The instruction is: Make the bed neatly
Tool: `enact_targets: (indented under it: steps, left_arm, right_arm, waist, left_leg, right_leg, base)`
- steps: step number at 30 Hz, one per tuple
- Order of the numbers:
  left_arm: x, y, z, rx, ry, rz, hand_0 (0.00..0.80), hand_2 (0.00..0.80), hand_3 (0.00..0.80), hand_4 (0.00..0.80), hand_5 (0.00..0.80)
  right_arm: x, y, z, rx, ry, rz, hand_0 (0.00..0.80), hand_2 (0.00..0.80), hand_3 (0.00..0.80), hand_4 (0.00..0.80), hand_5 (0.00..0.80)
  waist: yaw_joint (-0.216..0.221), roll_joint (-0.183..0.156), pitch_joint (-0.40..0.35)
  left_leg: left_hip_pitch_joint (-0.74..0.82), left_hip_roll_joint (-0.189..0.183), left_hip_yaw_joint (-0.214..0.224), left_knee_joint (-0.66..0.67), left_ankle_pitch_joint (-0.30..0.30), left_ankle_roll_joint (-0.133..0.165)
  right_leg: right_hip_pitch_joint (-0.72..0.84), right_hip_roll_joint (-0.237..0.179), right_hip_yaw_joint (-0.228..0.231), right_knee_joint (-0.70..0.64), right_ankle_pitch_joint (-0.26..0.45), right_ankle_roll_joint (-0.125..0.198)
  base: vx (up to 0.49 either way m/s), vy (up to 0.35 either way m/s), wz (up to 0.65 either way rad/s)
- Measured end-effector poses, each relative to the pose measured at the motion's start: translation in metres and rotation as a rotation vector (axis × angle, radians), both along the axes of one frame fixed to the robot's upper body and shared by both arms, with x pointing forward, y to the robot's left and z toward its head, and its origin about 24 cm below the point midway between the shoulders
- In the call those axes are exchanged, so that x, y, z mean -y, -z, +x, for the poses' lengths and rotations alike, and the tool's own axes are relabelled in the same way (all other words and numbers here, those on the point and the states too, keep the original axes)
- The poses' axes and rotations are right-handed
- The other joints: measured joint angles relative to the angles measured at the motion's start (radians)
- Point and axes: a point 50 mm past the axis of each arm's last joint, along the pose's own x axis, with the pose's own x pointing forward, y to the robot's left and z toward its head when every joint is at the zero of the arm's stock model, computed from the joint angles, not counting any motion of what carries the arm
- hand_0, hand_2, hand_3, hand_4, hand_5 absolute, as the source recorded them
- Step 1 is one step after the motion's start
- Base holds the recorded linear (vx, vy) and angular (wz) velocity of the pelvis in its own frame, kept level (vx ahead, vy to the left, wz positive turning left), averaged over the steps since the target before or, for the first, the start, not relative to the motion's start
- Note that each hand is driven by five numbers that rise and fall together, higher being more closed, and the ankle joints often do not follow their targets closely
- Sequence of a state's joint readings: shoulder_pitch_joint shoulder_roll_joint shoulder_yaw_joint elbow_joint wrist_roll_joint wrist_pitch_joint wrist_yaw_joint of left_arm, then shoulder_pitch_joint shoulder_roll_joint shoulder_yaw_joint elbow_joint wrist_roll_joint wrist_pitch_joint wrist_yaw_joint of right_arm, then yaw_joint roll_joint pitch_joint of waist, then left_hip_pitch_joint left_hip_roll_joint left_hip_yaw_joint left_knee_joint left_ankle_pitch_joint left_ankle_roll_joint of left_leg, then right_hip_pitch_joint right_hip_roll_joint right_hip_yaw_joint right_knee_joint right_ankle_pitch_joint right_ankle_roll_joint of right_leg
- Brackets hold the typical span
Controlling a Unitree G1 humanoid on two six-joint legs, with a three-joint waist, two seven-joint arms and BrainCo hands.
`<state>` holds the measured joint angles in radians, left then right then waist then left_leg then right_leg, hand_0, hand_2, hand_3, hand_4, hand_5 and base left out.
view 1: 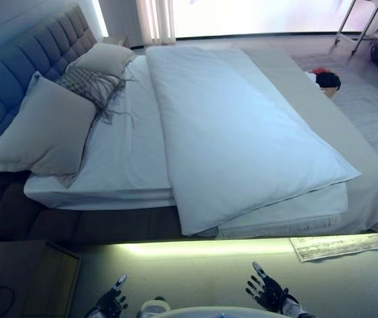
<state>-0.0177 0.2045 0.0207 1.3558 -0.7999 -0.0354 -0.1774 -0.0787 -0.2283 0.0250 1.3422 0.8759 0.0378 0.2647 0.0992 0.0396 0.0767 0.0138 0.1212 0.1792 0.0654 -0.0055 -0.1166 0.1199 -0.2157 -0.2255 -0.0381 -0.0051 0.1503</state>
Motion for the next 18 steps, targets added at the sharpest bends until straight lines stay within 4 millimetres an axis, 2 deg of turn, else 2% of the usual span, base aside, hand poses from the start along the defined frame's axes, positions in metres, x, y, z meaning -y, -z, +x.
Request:
enact_targets:
  steps: [3, 5, 7, 8, 9, 10, 12, 13, 14, 15, 16, 17, 18]
  left_arm:
    - [0.000, 0.000, 0.003, -0.001, 0.004, -0.005, 0.000, 0.000, 0.000, 0.000, 0.000]
    - [0.003, 0.000, 0.006, 0.002, 0.026, -0.010, 0.000, 0.000, 0.000, 0.000, 0.000]
    - [0.000, -0.002, 0.009, 0.008, 0.034, -0.002, 0.000, 0.000, 0.000, 0.000, 0.000]
    - [-0.004, -0.003, 0.011, 0.012, 0.045, 0.010, 0.000, 0.000, 0.000, 0.000, 0.000]
    - [-0.009, -0.006, 0.018, 0.032, 0.050, 0.024, 0.000, 0.000, 0.000, 0.000, 0.000]
    - [-0.011, -0.009, 0.030, 0.068, 0.042, 0.027, 0.000, 0.000, 0.000, 0.000, 0.000]
    - [-0.015, -0.021, 0.066, 0.167, 0.027, 0.038, 0.000, 0.000, 0.000, 0.000, 0.000]
    - [-0.013, -0.027, 0.082, 0.209, 0.021, 0.034, 0.000, 0.000, 0.000, 0.000, 0.000]
    - [-0.014, -0.034, 0.097, 0.255, 0.013, 0.037, 0.000, 0.000, 0.000, 0.000, 0.000]
    - [-0.012, -0.038, 0.108, 0.298, 0.012, 0.032, 0.000, 0.000, 0.000, 0.000, 0.000]
    - [-0.005, -0.039, 0.112, 0.322, 0.018, 0.017, 0.000, 0.000, 0.000, 0.000, 0.000]
    - [0.001, -0.036, 0.107, 0.315, 0.019, -0.001, 0.000, 0.000, 0.000, 0.000, 0.000]
    - [0.005, -0.032, 0.100, 0.303, 0.018, -0.019, 0.000, 0.000, 0.000, 0.000, 0.000]
  right_arm:
    - [0.001, 0.000, -0.002, -0.015, 0.008, -0.004, 0.000, 0.000, 0.000, 0.000, 0.000]
    - [0.003, 0.001, -0.006, -0.023, 0.026, -0.001, 0.000, 0.000, 0.000, 0.000, 0.000]
    - [0.002, 0.000, -0.004, -0.006, 0.031, 0.014, 0.000, 0.000, 0.000, 0.000, 0.000]
    - [0.001, 0.001, -0.004, 0.001, 0.050, 0.023, 0.000, 0.000, 0.000, 0.000, 0.000]
    - [0.000, 0.000, 0.001, 0.025, 0.067, 0.034, 0.000, 0.000, 0.000, 0.000, 0.000]
    - [-0.002, -0.003, 0.010, 0.059, 0.080, 0.042, 0.000, 0.000, 0.000, 0.000, 0.000]
    - [-0.006, -0.016, 0.055, 0.166, 0.093, 0.052, 0.000, 0.000, 0.000, 0.000, 0.000]
    - [-0.008, -0.027, 0.082, 0.230, 0.092, 0.048, 0.000, 0.000, 0.000, 0.000, 0.000]
    - [-0.011, -0.036, 0.101, 0.269, 0.096, 0.042, 0.000, 0.000, 0.000, 0.000, 0.000]
    - [-0.013, -0.046, 0.119, 0.320, 0.102, 0.041, 0.000, 0.000, 0.000, 0.000, 0.000]
    - [-0.009, -0.055, 0.131, 0.368, 0.128, 0.038, 0.000, 0.000, 0.000, 0.000, 0.000]
    - [-0.006, -0.060, 0.137, 0.398, 0.139, 0.031, 0.000, 0.000, 0.000, 0.000, 0.000]
    - [-0.003, -0.064, 0.141, 0.419, 0.143, 0.026, 0.000, 0.000, 0.000, 0.000, 0.000]
  waist:
    - [-0.004, -0.018, 0.010]
    - [-0.014, -0.026, 0.027]
    - [-0.035, -0.027, 0.054]
    - [-0.036, -0.039, 0.064]
    - [-0.034, -0.055, 0.072]
    - [-0.035, -0.066, 0.082]
    - [-0.036, -0.076, 0.129]
    - [-0.039, -0.076, 0.172]
    - [-0.041, -0.080, 0.203]
    - [-0.037, -0.076, 0.238]
    - [-0.035, -0.044, 0.266]
    - [-0.035, -0.030, 0.270]
    - [-0.033, -0.017, 0.270]
  left_leg:
    - [-0.025, -0.008, -0.001, 0.050, -0.036, 0.012]
    - [-0.025, -0.010, -0.005, 0.047, -0.048, 0.022]
    - [0.012, -0.008, -0.016, 0.011, -0.031, 0.044]
    - [0.006, -0.009, -0.013, 0.009, -0.030, 0.045]
    - [-0.018, -0.010, -0.014, 0.022, -0.032, 0.043]
    - [-0.064, -0.006, -0.023, 0.044, -0.031, 0.043]
    - [-0.181, 0.017, -0.032, 0.124, -0.033, 0.037]
    - [-0.221, 0.019, -0.046, 0.164, -0.033, 0.022]
    - [-0.254, 0.023, -0.052, 0.208, -0.047, 0.005]
    - [-0.270, 0.035, -0.059, 0.245, -0.059, -0.013]
    - [-0.269, 0.072, -0.063, 0.258, -0.062, -0.016]
    - [-0.267, 0.096, -0.061, 0.253, -0.062, -0.016]
    - [-0.256, 0.105, -0.064, 0.233, -0.060, -0.013]
  right_leg:
    - [-0.018, -0.011, 0.000, 0.036, -0.012, 0.002]
    - [-0.089, -0.036, 0.005, 0.193, -0.041, 0.000]
    - [-0.173, -0.061, 0.018, 0.377, -0.053, -0.028]
    - [-0.204, -0.076, 0.024, 0.400, -0.078, -0.058]
    - [-0.246, -0.095, 0.027, 0.381, -0.077, -0.054]
    - [-0.299, -0.107, 0.026, 0.353, -0.068, -0.039]
    - [-0.419, -0.117, 0.028, 0.310, -0.037, -0.003]
    - [-0.434, -0.119, 0.033, 0.285, -0.021, 0.000]
    - [-0.430, -0.115, 0.059, 0.284, -0.021, -0.001]
    - [-0.424, -0.109, 0.071, 0.289, 0.039, 0.023]
    - [-0.419, -0.084, 0.058, 0.315, 0.046, 0.011]
    - [-0.421, -0.062, 0.050, 0.318, 0.034, -0.002]
    - [-0.421, -0.046, 0.048, 0.320, 0.029, -0.012]
  base:
    - [0.170, 0.082, -0.01]
    - [0.149, -0.045, -0.01]
    - [-0.023, -0.242, 0.10]
    - [-0.307, -0.405, 0.04]
    - [-0.420, -0.446, 0.07]
    - [-0.384, -0.383, 0.10]
    - [-0.174, -0.302, 0.19]
    - [-0.003, -0.271, 0.33]
    - [0.089, -0.194, 0.47]
    - [0.126, -0.125, 0.45]
    - [0.116, -0.080, 0.27]
    - [0.075, -0.053, 0.04]
    - [-0.001, -0.035, -0.12]
